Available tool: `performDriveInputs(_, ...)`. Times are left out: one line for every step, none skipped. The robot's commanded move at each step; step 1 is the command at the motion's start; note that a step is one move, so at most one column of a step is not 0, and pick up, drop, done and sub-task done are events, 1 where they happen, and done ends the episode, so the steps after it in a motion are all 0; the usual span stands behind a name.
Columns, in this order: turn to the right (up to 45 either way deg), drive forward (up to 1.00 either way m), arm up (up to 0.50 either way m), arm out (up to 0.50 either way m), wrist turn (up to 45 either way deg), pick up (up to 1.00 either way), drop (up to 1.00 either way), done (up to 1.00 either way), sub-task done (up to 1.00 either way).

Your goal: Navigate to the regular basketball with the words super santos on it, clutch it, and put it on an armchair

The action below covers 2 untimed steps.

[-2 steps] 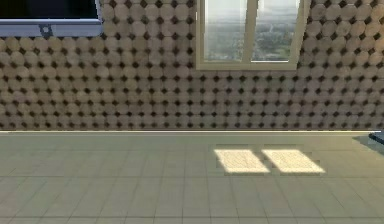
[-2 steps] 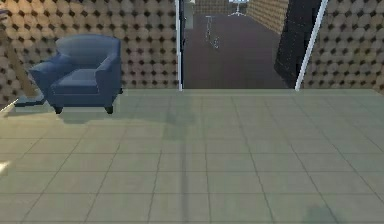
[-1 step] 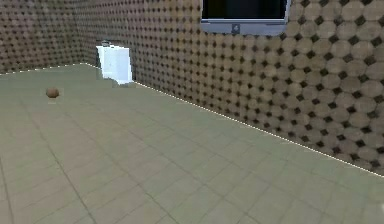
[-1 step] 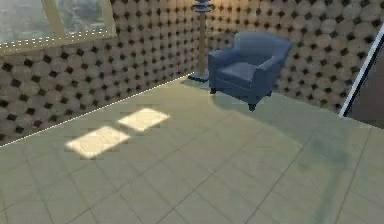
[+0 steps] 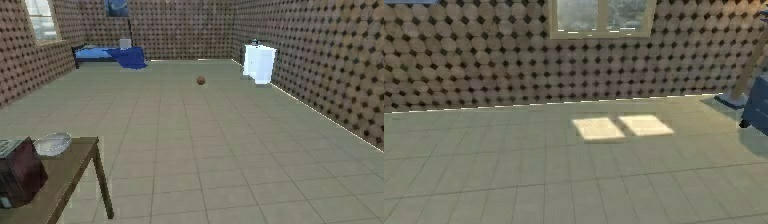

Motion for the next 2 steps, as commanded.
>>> performDriveInputs(0.0, 1.00, 0.00, 0.00, 0.0, 0.00, 0.00, 0.00, 0.00)
performDriveInputs(0.0, 1.00, 0.00, 0.00, 0.0, 0.00, 0.00, 0.00, 0.00)
